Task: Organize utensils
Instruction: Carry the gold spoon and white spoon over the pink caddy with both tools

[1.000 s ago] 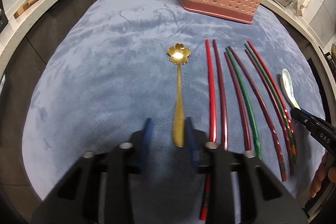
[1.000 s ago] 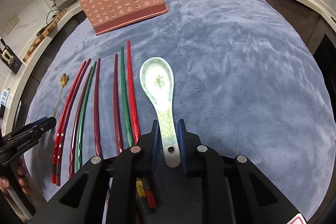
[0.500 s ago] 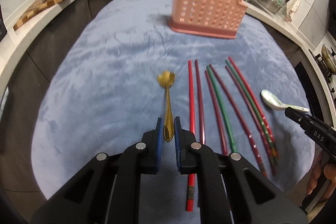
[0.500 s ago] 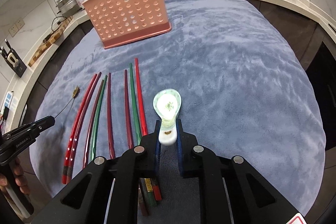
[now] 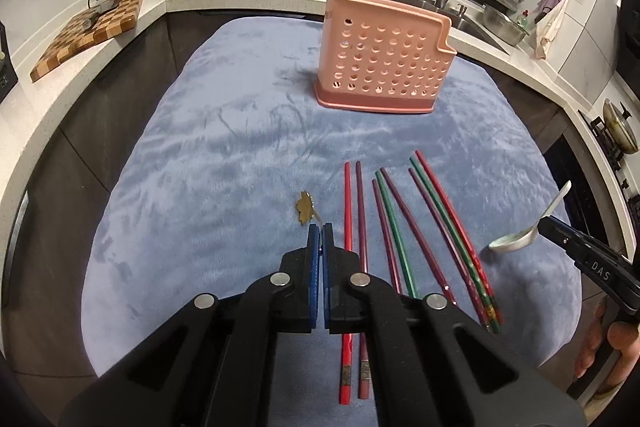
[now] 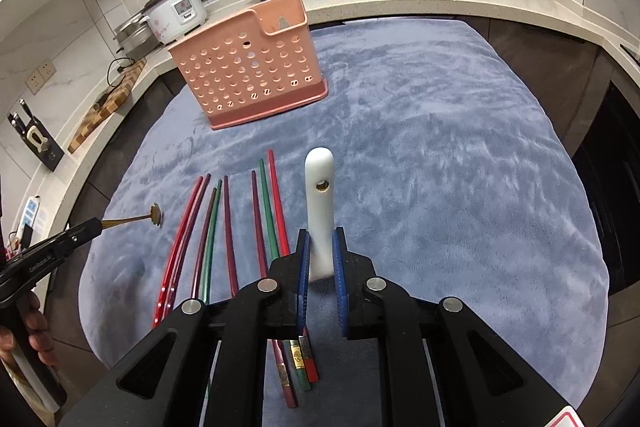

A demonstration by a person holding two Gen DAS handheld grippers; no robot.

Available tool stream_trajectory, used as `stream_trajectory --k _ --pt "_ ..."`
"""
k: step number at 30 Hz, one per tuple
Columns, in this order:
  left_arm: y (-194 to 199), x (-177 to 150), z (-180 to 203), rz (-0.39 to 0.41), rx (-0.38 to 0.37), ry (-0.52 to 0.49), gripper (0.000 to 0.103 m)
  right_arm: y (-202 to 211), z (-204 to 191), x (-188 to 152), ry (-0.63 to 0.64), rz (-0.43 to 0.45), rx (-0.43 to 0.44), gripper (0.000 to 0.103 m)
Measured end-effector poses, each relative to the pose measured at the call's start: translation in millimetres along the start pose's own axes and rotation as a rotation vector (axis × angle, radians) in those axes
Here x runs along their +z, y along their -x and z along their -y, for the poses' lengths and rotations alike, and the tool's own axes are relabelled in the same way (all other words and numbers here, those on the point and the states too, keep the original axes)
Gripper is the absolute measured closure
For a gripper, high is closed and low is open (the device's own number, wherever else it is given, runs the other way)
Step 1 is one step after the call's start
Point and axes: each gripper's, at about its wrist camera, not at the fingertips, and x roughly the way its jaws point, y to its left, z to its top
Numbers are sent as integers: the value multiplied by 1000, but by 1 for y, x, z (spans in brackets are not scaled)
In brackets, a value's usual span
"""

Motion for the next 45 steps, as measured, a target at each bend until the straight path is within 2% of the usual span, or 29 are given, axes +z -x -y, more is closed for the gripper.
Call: stream_trajectory --k 8,12,16,17,22,25,27,28,30,32,37,45 --pt "29 27 9 61 -32 -12 102 15 -2 17 -2 51 16 92" --pt "43 57 14 106 -62 -14 102 21 -7 38 4 86 34 93" --pt "54 98 21 161 -92 -22 102 27 -12 74 8 141 71 94" --pt "57 111 23 181 -99 -26 102 28 -14 83 13 157 78 102" --pt "62 162 33 256 -106 -55 102 21 -28 140 52 229 86 102" --pt "59 189 37 292 -96 -50 102 7 -34 167 69 235 67 102" --pt "56 197 35 294 -102 -37 102 -3 -32 171 63 216 55 102" --pt "56 199 34 293 -104 -34 102 -8 -28 169 54 200 52 102" --pt "54 195 29 287 -103 -33 102 -21 -18 159 48 163 22 95" --pt "49 187 21 268 -90 -27 102 -41 -2 148 32 116 -28 82" --pt "29 161 3 201 -61 4 102 -97 33 137 -27 -19 -54 81" --pt "-1 140 -9 118 -61 48 102 -157 31 153 18 -84 -55 81"
